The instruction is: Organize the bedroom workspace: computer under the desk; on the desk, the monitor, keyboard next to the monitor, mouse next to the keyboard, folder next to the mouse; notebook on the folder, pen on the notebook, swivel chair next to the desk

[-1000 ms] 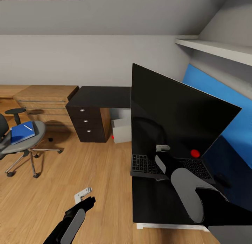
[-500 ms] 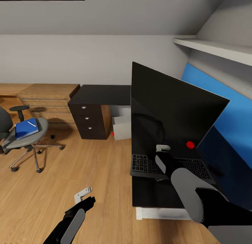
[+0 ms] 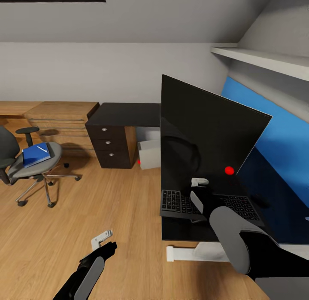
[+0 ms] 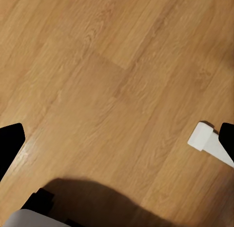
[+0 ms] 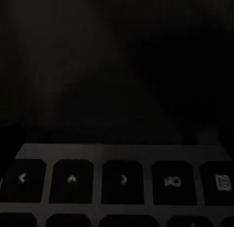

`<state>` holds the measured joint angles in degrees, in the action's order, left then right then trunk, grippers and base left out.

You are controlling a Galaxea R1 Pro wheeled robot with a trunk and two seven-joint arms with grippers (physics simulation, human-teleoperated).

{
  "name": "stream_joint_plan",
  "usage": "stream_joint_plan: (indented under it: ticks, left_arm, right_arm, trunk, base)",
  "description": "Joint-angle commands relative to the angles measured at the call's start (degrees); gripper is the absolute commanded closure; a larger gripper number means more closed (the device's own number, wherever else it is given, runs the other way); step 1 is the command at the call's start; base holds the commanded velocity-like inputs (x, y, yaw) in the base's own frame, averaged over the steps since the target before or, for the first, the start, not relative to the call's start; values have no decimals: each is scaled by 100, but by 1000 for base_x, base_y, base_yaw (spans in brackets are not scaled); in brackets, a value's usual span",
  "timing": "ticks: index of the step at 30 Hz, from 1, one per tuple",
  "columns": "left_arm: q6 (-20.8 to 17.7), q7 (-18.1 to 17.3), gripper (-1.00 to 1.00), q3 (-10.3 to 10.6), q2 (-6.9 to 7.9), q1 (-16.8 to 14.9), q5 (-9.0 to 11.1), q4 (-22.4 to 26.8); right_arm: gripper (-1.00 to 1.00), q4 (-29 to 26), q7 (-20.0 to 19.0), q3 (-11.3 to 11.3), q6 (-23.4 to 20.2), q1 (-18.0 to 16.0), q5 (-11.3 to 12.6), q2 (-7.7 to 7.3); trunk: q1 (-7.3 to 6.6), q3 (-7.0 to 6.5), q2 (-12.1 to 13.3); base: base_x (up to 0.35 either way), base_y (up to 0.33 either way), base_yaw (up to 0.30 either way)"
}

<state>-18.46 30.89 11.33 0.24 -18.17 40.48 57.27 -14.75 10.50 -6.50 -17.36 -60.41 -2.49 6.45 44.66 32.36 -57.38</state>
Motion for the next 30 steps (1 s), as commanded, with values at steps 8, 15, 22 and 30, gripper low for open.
stream_joint_plan:
  ticks: [8, 15, 22, 30]
  left_arm:
    - [-17, 48, -100, 11, 3, -4, 30, 4]
    - [-17, 49, -100, 10, 3, -3, 38, -3]
    - [-17, 49, -100, 15, 3, -3, 44, -13]
    - [-17, 49, -100, 16, 3, -3, 39, -14]
  right_arm:
    - [-100, 4, -25, -95, 774, 10, 67, 42]
    - [-100, 7, -29, -75, 996, 28, 65, 118]
    - [-100, 7, -23, -52, 991, 38, 68, 179]
    - [-100, 7, -22, -53, 994, 38, 65, 231]
  trunk:
    - [1, 7, -3]
    - [1, 7, -3]
    - [1, 7, -3]
    - [1, 7, -3]
  base:
    - [0, 0, 0]
    - [0, 0, 0]
    - [0, 0, 6]
    - [0, 0, 197]
